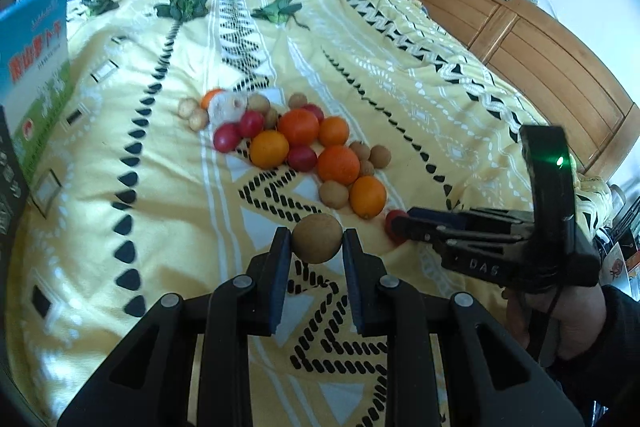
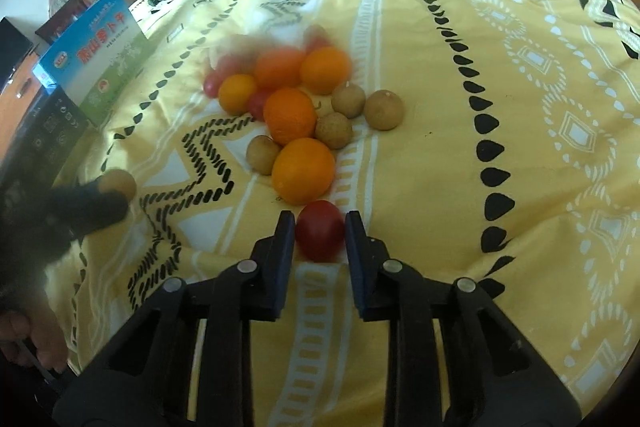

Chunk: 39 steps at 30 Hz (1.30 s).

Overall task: Organize fruits
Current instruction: 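Carry the kiwi and tomato in both tools over the steel bowl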

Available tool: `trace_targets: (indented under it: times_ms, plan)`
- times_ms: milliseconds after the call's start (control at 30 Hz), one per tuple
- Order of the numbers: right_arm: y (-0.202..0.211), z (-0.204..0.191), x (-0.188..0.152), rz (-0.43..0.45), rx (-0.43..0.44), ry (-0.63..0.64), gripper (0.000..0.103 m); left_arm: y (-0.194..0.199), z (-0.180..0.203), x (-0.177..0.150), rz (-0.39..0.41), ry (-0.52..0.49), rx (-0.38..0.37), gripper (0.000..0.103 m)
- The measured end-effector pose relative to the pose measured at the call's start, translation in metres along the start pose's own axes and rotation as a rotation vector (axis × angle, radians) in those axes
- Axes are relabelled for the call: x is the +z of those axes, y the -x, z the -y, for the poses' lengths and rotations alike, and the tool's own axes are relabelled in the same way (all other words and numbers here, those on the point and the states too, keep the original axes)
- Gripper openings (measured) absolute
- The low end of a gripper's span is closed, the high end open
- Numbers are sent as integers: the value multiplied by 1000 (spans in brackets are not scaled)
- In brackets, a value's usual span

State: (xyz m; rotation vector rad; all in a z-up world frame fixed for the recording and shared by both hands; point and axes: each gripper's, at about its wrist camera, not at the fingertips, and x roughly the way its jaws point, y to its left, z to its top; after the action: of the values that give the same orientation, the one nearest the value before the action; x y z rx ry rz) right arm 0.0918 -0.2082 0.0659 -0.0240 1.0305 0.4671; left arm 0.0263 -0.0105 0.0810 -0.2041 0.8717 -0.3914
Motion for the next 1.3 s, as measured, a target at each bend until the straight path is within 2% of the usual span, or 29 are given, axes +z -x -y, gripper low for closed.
trace_targets:
  times_ms: [267,633,733,867,1067,1167,1300]
  plan:
    - [-3,3,-4,16,5,-30,27,19,-2,1,18,5,28,26]
    - [-2,1,-5,-15,-3,-21,27,42,-1,5,56,17,44,26]
    - [7,0,-5,16,6,-19,26,52,-4,5,72,24,54,26]
    - [36,-10,1,114,28,-19,26,74,-11,7,104,34,75,26]
    - [92,-79,35,271,122,96,26,144,-45,10,220,103,161,26]
    - [116,-141,53,336,205,198,26,195,-78,4,291,159,250,26]
    - [131,-227,67,379,321,336,26,264,-121,-13,381,238,382,26]
